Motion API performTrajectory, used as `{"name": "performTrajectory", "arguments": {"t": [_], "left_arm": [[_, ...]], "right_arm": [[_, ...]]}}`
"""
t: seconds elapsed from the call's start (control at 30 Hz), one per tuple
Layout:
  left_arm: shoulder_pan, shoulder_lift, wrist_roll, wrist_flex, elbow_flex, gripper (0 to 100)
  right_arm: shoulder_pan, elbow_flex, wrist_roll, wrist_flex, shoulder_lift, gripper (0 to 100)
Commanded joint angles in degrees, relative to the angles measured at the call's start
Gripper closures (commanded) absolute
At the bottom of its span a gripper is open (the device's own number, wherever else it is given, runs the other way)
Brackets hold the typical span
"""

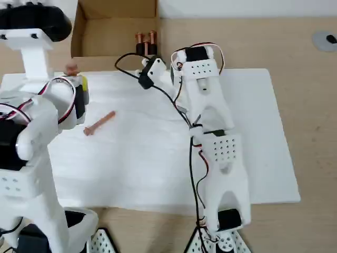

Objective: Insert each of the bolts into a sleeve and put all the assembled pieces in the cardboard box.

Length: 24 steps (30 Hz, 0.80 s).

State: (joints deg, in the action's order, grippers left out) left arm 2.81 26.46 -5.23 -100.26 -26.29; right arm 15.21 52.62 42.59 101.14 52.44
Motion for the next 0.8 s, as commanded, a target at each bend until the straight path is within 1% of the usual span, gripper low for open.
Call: {"name": "performTrajectory", "arguments": {"t": [0.0, 0.17, 0.43, 0.77], "left_arm": [[0.53, 1.19, -0.09, 0.00, 0.26, 99], [0.53, 1.27, 0.00, 0.00, 0.26, 99], [0.53, 1.27, 0.00, 0.00, 0.26, 99], [0.53, 1.27, 0.00, 0.00, 0.26, 99]], "right_arm": [[0.84, 3.12, 1.85, 0.53, -0.48, 79.6], [2.42, 3.12, 3.96, -0.09, -0.48, 79.6], [6.73, 3.21, 4.13, -2.37, -0.48, 79.6], [7.69, 3.21, 5.45, -1.76, -0.75, 79.7]]}}
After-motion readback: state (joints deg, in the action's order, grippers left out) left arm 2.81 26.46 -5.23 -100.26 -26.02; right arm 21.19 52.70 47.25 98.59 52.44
